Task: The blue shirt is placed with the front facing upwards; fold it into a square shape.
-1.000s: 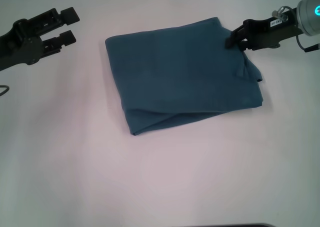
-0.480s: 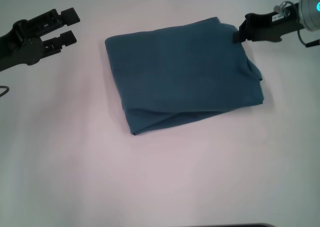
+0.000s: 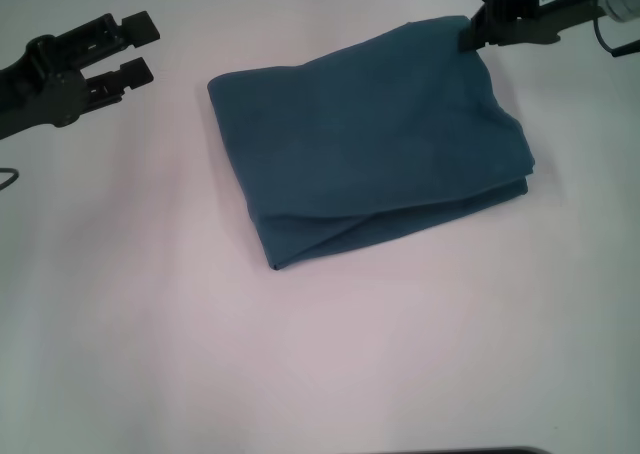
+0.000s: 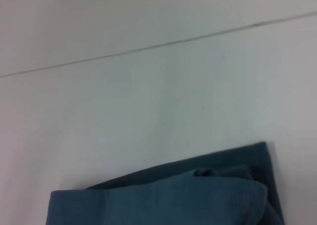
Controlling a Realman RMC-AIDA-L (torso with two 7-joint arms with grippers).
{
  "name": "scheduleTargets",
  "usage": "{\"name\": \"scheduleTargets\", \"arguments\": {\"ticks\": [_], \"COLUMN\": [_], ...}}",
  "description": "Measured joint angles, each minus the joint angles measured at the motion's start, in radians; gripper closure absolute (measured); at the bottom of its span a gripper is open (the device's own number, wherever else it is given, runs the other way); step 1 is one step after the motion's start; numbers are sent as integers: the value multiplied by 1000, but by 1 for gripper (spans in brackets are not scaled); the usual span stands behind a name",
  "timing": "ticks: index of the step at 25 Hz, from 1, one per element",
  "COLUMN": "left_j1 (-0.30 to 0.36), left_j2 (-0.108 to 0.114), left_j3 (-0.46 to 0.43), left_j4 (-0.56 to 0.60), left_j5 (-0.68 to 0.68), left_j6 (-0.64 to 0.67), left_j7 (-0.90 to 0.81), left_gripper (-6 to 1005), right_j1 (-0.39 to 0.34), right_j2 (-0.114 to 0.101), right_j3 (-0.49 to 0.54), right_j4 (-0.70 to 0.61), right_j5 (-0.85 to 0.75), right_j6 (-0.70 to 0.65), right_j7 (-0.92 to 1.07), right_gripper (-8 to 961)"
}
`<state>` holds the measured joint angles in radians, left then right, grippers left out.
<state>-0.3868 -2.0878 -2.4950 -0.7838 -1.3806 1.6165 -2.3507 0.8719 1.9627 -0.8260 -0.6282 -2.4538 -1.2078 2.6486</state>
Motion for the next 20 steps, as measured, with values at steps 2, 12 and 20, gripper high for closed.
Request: {"name": "scheduleTargets", "arguments": {"ticks": [2,12,20], "left_j1": [-1,-1,-3], "left_j2": [0,0,1], "left_j3": [-5,-25,-31], "left_j4": [0,0,0], "left_j5": [0,0,0], "left_j6": [1,8,1], "left_j7": [-1,-3,-4], "left_gripper": [174,175,175], "right_j1": [4,1,9], "right_j2": [4,20,56], "right_j3": [-24,-172,-193], "right_j4": [-14,-5,-5], "right_j5": [0,-4,-89], "right_j6": [9,156,199], "right_j7": [-4,-13,-13], "right_gripper": [936,933,930]}}
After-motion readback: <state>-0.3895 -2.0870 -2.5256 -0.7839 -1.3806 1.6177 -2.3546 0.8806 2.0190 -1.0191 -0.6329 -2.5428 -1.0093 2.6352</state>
